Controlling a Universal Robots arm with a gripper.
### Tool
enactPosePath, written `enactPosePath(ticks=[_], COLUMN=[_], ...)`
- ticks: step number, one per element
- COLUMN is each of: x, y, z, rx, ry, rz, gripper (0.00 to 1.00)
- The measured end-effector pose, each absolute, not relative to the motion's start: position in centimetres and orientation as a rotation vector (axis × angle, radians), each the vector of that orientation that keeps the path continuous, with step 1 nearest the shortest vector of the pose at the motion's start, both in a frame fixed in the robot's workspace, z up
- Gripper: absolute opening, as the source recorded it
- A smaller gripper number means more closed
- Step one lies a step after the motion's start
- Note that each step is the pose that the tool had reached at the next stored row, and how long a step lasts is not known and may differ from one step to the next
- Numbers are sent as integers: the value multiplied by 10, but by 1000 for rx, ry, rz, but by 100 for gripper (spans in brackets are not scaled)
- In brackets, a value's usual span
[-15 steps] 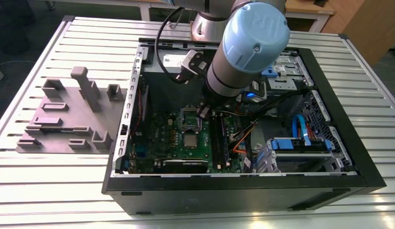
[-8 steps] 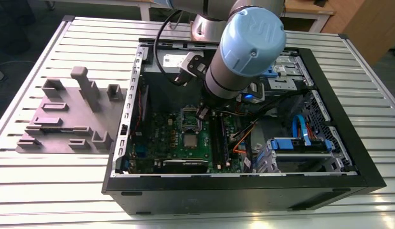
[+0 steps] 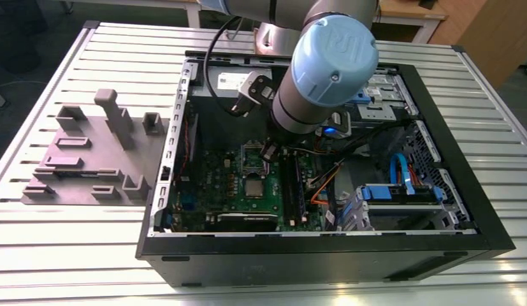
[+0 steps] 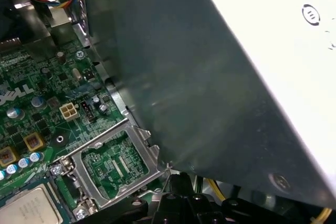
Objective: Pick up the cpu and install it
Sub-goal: 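Close the cpu cover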
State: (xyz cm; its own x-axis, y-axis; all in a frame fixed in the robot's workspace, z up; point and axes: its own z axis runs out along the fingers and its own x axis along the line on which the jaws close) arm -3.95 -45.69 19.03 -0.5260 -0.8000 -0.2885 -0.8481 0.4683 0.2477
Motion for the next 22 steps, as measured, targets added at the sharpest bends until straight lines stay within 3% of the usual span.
enactPosePath(ticks=[22], x=[-39], y=[-456], z=[194], rx=[-1479], ry=[2625], rz=[520], gripper=[10])
